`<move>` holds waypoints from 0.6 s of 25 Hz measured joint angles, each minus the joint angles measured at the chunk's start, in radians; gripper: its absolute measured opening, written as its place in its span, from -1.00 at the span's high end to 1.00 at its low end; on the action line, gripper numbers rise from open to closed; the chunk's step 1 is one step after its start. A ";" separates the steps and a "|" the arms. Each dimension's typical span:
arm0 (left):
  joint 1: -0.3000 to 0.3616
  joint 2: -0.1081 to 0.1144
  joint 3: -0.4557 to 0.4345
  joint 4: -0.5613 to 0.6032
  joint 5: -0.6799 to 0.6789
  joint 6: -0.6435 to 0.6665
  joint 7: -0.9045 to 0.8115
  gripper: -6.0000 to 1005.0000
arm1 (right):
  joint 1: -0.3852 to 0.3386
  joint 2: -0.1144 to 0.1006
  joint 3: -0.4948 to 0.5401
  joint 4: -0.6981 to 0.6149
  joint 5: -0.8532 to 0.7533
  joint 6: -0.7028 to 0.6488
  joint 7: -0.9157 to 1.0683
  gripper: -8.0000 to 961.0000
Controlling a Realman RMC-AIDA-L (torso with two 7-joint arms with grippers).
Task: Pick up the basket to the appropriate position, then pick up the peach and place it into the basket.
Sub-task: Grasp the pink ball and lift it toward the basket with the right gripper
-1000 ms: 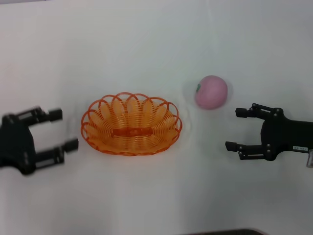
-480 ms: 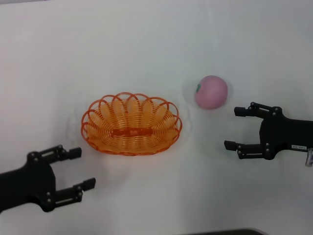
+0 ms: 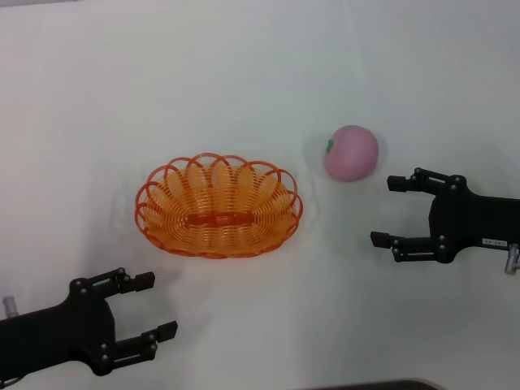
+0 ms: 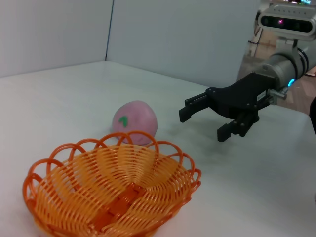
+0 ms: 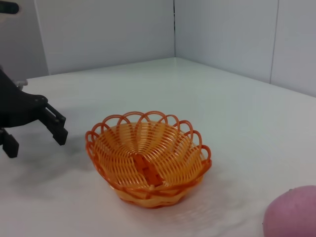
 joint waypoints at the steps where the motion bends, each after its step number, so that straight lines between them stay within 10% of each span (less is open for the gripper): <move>1: -0.001 -0.001 0.001 -0.006 0.000 -0.003 0.007 -0.48 | 0.000 0.000 0.000 0.000 -0.001 0.002 0.000 -0.95; 15: -0.015 0.001 -0.007 -0.025 -0.030 -0.050 0.016 -0.48 | 0.001 0.002 0.000 0.004 -0.004 0.010 0.000 -0.95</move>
